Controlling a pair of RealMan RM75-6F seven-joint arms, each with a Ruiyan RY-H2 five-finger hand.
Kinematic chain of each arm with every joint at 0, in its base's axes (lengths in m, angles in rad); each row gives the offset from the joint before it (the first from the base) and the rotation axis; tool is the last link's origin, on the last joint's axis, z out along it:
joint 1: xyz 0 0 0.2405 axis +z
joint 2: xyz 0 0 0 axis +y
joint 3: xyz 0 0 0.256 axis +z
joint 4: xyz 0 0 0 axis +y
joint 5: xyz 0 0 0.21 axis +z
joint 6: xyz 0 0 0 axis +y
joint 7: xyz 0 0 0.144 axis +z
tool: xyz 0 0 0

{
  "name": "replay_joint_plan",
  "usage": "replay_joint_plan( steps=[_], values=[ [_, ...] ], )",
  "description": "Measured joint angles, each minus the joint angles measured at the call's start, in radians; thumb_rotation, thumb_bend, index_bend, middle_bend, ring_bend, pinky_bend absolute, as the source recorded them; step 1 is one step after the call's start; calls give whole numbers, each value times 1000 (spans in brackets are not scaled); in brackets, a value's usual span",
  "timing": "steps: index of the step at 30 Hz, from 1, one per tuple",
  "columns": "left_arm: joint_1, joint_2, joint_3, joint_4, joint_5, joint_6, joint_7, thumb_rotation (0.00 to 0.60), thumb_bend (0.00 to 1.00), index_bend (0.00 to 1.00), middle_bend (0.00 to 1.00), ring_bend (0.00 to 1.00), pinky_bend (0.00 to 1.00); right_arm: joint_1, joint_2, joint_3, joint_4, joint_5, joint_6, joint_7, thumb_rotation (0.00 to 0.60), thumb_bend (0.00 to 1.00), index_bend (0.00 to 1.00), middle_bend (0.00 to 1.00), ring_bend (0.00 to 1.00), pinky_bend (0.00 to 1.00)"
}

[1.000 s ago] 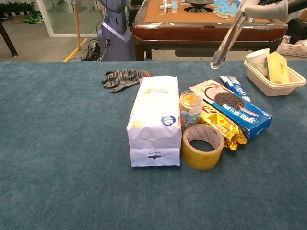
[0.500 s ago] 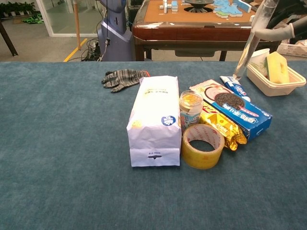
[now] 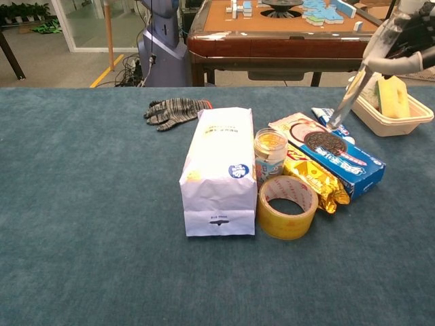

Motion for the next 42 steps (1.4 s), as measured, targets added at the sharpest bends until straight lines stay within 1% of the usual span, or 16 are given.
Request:
replay_joint_plan(
  steps=[1, 4, 6, 8, 12, 15, 17, 19, 22, 24, 27, 31, 35, 37, 39, 42],
  values=[
    [0, -1, 0, 1, 0, -1, -1, 600, 254, 163, 152, 193, 47, -1, -1, 0, 1, 9, -2, -59, 600, 518, 674, 455, 367, 397],
    [-1, -2, 1, 3, -1, -2, -3, 600, 254, 163, 152, 193, 47, -5, 2, 3, -5, 32, -17, -156, 600, 519, 673, 463, 382, 411],
    [0, -2, 1, 3, -1, -1, -4, 600, 253, 163, 152, 193, 47, -8, 5, 8, -11, 41, -30, -167, 600, 519, 673, 464, 385, 416],
    [1, 0, 1, 4, -1, 0, -7, 600, 254, 163, 152, 193, 47, -13, 10, 14, -19, 44, -48, -134, 600, 518, 674, 464, 385, 416],
    [3, 0, 2, 4, -1, 1, -7, 600, 254, 163, 152, 193, 47, -24, 20, 29, -32, 39, -80, 55, 600, 519, 673, 464, 387, 416],
    [4, 0, 3, 6, -1, 2, -8, 600, 253, 163, 152, 193, 47, -34, 28, 40, -38, 25, -106, 293, 600, 518, 674, 465, 390, 416],
    [5, 0, 3, 6, 0, 5, -8, 600, 253, 163, 152, 193, 47, -38, 31, 41, -35, 17, -112, 408, 600, 518, 673, 467, 391, 416],
    [3, 0, 2, 4, 0, 3, -7, 600, 254, 163, 152, 193, 47, -40, 31, 41, -28, 10, -112, 500, 600, 518, 673, 468, 391, 416],
    [1, -1, 2, 2, 0, 1, -3, 600, 254, 163, 152, 193, 47, -44, 23, 38, -12, 3, -96, 547, 600, 518, 673, 468, 392, 416],
    [1, -1, 2, 0, 0, -1, -2, 600, 253, 163, 152, 193, 47, -46, 14, 36, -1, 0, -79, 527, 600, 519, 673, 468, 391, 416],
    [0, -2, 2, 2, -1, -3, -1, 600, 254, 163, 152, 193, 47, -50, -4, 31, 15, -4, -47, 414, 600, 519, 673, 468, 392, 416],
    [0, 0, 2, 1, -2, -4, -3, 600, 254, 163, 152, 193, 47, -55, -19, 30, 19, 1, -25, 143, 600, 519, 673, 468, 391, 416],
    [0, -1, 2, 1, -2, -3, -3, 600, 254, 163, 152, 193, 47, -59, -19, 33, 7, 7, -31, -34, 600, 518, 673, 468, 391, 416],
    [1, -1, 2, 2, -3, -2, -4, 600, 254, 163, 152, 193, 47, -61, -16, 36, -2, 9, -39, -61, 600, 518, 673, 468, 392, 416],
    [2, -1, 3, 4, -3, -2, -6, 600, 254, 163, 152, 193, 47, -63, -12, 40, -10, 8, -46, -45, 600, 519, 674, 468, 392, 416],
    [3, -1, 4, 5, -2, -1, -7, 600, 254, 163, 152, 193, 47, -67, -4, 45, -23, 4, -61, 61, 600, 519, 673, 468, 393, 416]
  ],
)
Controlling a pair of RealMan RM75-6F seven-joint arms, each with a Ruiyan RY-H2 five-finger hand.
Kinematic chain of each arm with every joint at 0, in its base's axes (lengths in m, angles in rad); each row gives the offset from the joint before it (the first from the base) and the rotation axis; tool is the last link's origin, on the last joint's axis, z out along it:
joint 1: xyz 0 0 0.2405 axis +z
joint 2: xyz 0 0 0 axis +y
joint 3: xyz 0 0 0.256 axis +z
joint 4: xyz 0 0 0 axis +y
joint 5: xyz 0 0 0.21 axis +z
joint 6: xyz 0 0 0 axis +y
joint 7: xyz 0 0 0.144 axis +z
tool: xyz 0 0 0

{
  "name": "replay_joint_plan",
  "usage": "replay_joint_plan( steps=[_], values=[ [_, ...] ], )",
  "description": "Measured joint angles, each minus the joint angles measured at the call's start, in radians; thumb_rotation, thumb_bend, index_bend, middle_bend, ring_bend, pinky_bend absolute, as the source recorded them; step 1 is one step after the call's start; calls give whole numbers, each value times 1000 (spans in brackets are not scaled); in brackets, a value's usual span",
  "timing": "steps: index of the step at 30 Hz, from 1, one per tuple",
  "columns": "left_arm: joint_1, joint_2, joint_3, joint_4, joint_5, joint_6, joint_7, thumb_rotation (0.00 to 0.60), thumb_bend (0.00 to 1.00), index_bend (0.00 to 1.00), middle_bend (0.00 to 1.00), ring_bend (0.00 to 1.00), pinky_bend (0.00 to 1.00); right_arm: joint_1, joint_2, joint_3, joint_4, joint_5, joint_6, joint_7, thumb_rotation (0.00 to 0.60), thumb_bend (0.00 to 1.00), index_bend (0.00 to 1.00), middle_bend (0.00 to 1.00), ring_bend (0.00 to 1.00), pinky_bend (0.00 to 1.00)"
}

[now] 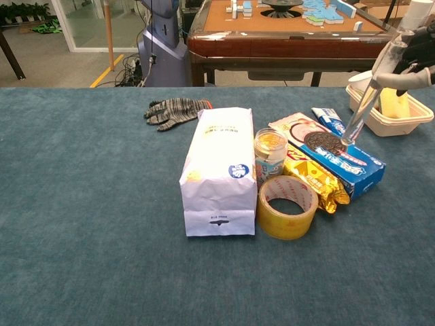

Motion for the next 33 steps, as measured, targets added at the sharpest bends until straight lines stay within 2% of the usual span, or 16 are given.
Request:
replay_joint_plan(
  steps=[5, 9, 12, 14, 20, 22, 24, 28, 30, 33],
  values=[
    [-2, 0, -1, -2, 1, -2, 3, 600, 254, 163, 152, 193, 47, -4, 11, 3, -8, -6, -15, 292, 600, 519, 673, 468, 394, 416],
    [-4, -1, -1, -4, 1, -4, 6, 600, 254, 163, 152, 193, 47, -5, 9, -1, 2, -7, -5, 391, 600, 519, 673, 468, 394, 416],
    [-5, -1, -1, -4, 1, -6, 8, 600, 254, 163, 152, 193, 47, -5, 0, -7, 17, -8, 16, 352, 600, 519, 673, 469, 394, 416],
    [-6, -1, -1, -5, 0, -8, 10, 600, 254, 163, 152, 193, 47, -5, -10, -12, 33, -10, 35, 265, 600, 519, 673, 469, 394, 416],
    [-7, -3, -1, -7, -2, -11, 13, 600, 254, 163, 152, 193, 47, -4, -49, -31, 94, -17, 104, -136, 600, 519, 673, 468, 394, 416],
    [-8, -3, -1, -7, -2, -12, 15, 600, 254, 163, 152, 193, 47, -4, -63, -34, 116, -19, 131, -243, 600, 519, 673, 469, 394, 416],
    [-8, -4, -1, -7, -2, -12, 15, 600, 254, 163, 152, 193, 47, -5, -71, -35, 123, -17, 141, -296, 600, 519, 674, 468, 394, 416],
    [-10, -4, 0, -8, -1, -15, 14, 600, 254, 163, 152, 193, 47, -9, -71, -27, 105, 5, 125, -280, 600, 519, 673, 469, 394, 416],
    [-10, -5, -1, -7, -1, -14, 14, 600, 254, 163, 152, 193, 47, -11, -65, -21, 90, 17, 107, -213, 600, 519, 673, 468, 394, 416],
    [-10, -3, -1, -8, -1, -12, 14, 600, 254, 163, 152, 193, 47, -16, -51, -8, 60, 32, 69, -43, 600, 518, 674, 470, 394, 416]
  ],
)
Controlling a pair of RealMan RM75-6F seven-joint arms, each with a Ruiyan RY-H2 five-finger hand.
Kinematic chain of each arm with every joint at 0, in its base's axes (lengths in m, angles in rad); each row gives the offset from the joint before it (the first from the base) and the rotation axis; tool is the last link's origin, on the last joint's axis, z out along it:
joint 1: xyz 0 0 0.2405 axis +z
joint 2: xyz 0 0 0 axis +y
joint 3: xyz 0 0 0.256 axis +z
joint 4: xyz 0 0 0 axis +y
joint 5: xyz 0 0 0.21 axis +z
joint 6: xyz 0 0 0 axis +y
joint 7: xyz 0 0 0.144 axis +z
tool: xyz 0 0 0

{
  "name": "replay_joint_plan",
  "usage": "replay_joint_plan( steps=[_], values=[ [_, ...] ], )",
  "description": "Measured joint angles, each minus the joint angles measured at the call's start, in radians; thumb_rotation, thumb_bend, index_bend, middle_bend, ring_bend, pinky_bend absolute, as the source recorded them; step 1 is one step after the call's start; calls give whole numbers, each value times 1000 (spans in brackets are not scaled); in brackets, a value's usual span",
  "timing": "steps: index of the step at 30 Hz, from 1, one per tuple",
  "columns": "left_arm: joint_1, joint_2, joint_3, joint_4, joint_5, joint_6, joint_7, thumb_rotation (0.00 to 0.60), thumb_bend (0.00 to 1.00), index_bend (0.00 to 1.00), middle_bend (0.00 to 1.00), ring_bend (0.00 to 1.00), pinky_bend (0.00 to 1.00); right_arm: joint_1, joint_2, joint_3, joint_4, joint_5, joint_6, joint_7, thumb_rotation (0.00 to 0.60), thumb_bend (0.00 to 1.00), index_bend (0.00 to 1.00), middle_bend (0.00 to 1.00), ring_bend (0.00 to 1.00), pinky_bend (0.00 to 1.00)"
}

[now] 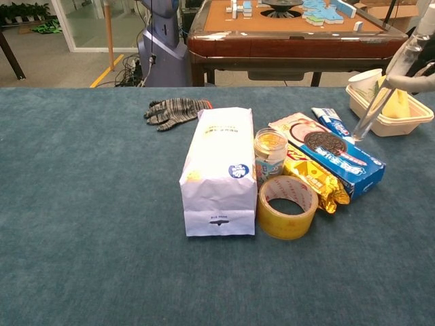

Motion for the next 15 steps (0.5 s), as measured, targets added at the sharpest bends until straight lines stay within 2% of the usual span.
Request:
replay_joint_plan(
  steps=[4, 8, 12, 15],
  values=[
    [0, 1, 1, -1, 1, 0, 0, 600, 254, 163, 152, 193, 47, -10, 26, 23, -43, 8, -63, 285, 600, 518, 673, 475, 395, 416],
    [1, 1, 2, -1, 2, 2, -1, 600, 254, 163, 152, 193, 47, -17, 52, 39, -67, 0, -118, 496, 600, 519, 674, 476, 398, 416],
    [2, 0, 2, 2, 2, 3, -3, 600, 253, 163, 152, 193, 47, -19, 57, 38, -61, -12, -119, 550, 600, 519, 673, 476, 398, 416],
    [1, -1, 2, 2, 2, 2, -4, 600, 254, 163, 152, 193, 47, -18, 50, 32, -47, -22, -96, 477, 600, 518, 674, 476, 398, 416]
  ],
)
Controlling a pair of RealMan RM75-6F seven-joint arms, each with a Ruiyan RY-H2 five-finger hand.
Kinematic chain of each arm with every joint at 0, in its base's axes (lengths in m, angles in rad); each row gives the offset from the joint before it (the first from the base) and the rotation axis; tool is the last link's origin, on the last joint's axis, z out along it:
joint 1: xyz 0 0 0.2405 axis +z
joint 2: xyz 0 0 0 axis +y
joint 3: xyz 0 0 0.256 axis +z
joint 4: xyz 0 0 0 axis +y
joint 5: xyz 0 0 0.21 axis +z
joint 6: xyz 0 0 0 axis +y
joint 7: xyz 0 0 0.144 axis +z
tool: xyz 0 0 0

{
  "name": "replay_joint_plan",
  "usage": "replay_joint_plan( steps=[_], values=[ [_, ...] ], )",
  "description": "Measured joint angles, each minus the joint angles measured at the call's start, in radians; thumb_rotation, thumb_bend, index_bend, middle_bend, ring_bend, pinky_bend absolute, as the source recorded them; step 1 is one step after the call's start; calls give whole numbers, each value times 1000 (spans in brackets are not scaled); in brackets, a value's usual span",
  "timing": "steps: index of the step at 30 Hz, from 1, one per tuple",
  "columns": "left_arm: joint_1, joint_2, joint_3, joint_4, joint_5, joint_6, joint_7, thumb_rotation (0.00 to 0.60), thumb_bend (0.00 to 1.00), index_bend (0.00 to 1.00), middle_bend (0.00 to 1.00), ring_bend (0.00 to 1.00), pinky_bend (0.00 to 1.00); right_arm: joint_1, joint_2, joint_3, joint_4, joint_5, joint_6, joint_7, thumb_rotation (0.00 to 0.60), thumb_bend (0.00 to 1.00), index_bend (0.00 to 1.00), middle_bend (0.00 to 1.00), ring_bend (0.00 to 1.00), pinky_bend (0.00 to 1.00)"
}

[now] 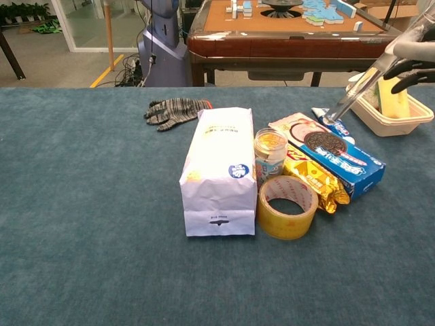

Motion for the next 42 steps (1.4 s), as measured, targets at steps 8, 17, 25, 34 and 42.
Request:
replay_joint_plan(
  steps=[8, 17, 25, 34, 42],
  values=[
    [-1, -1, 0, 2, -2, -3, -2, 600, 254, 163, 152, 193, 47, 4, -35, -14, 36, -5, 88, -482, 600, 519, 684, 476, 398, 416],
    [-2, -1, 0, 2, 1, -2, -2, 600, 254, 163, 152, 193, 47, 5, -28, 3, -5, 30, 54, -418, 600, 519, 684, 477, 401, 416],
    [0, -1, 0, 2, 0, 1, -3, 600, 254, 163, 152, 193, 47, 12, -15, 33, -46, 21, -18, -36, 600, 519, 684, 476, 401, 416],
    [0, -3, 2, 10, -2, -3, -8, 600, 254, 163, 152, 193, 47, 73, -73, 46, -48, 29, -49, -101, 600, 518, 684, 476, 401, 416],
    [2, -7, 2, 22, -7, -3, -19, 600, 254, 163, 152, 193, 47, 119, -125, 46, -21, 43, -63, -162, 600, 519, 684, 476, 401, 416]
  ],
)
